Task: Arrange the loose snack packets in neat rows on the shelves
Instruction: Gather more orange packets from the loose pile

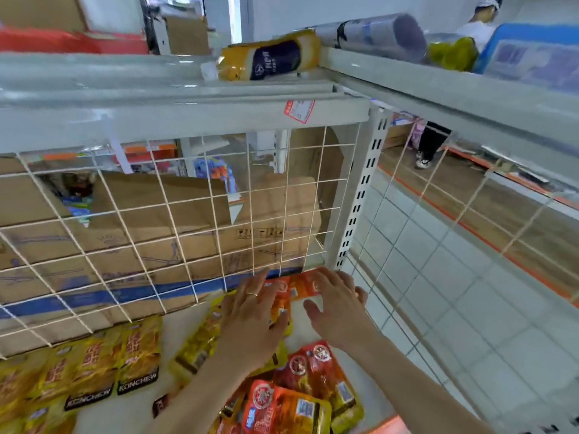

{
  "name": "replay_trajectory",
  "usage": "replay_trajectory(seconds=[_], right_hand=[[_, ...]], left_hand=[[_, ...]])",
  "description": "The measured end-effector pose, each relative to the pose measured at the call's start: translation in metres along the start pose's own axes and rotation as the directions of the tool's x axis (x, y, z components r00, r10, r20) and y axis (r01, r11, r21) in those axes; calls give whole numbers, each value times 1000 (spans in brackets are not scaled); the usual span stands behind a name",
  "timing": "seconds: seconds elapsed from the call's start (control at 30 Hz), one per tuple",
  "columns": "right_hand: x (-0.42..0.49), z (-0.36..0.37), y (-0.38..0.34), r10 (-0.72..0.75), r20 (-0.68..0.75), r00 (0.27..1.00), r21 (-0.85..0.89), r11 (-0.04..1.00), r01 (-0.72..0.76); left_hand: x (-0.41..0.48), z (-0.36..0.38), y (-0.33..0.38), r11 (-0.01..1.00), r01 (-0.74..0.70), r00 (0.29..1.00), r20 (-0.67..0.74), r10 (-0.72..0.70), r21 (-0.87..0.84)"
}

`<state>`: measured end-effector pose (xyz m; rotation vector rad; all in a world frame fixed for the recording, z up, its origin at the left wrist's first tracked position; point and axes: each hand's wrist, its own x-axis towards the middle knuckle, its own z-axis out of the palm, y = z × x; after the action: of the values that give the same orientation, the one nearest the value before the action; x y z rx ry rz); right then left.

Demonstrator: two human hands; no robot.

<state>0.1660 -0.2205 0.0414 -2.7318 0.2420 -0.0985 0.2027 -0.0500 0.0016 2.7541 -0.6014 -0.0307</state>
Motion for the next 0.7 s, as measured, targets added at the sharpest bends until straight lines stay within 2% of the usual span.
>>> replay_trajectory(seconds=[0.1, 0.27, 0.43, 0.5, 0.7], right_hand=[[14, 7, 9, 5, 32, 999, 10, 1000, -5], [37, 24, 23, 23, 129, 991, -2, 1000, -23], [50, 54, 37, 75, 249, 966, -30, 997, -70], [50, 62, 41, 68, 238, 969, -50, 997, -57], [39, 54, 46, 58, 79, 995, -161, 986, -44]], left_hand=[[13, 12, 2, 999, 29, 1000, 9, -30, 27], [34, 31, -2, 979, 140, 983, 95, -155, 150], [39, 43, -1, 973, 131, 985, 88, -150, 189], [38, 45, 1, 974, 123, 985, 94, -143, 190], [32, 48, 5, 994, 86, 990, 106, -94, 74]])
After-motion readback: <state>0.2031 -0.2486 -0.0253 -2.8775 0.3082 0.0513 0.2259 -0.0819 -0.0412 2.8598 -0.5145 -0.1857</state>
